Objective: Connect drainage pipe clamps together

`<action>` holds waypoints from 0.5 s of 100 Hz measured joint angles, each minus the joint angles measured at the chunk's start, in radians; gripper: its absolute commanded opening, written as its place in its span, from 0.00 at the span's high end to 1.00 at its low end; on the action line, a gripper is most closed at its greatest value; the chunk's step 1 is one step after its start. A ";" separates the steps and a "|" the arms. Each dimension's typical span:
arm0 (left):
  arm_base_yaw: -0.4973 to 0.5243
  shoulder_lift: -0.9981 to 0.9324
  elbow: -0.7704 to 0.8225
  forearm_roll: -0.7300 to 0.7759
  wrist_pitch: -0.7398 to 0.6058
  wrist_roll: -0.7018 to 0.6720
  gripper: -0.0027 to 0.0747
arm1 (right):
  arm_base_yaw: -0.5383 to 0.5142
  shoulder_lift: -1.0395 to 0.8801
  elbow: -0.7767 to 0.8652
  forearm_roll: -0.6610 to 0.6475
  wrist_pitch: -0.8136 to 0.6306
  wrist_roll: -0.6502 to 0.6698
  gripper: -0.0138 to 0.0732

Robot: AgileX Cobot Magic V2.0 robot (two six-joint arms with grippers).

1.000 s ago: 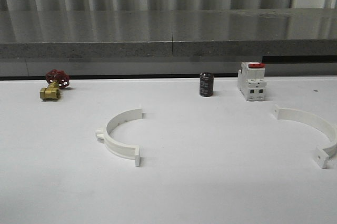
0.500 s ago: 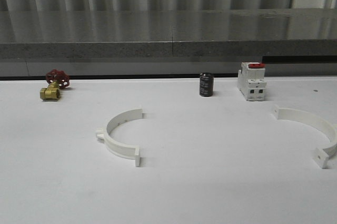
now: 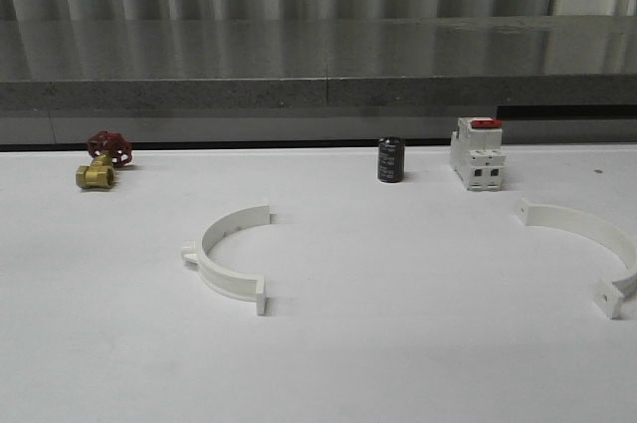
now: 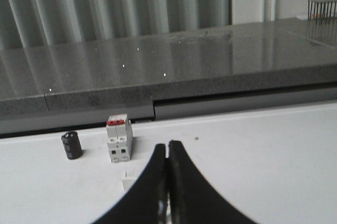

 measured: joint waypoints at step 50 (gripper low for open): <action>0.000 0.000 0.000 -0.001 0.000 0.000 0.99 | 0.000 0.723 -0.629 -0.008 0.552 0.000 0.92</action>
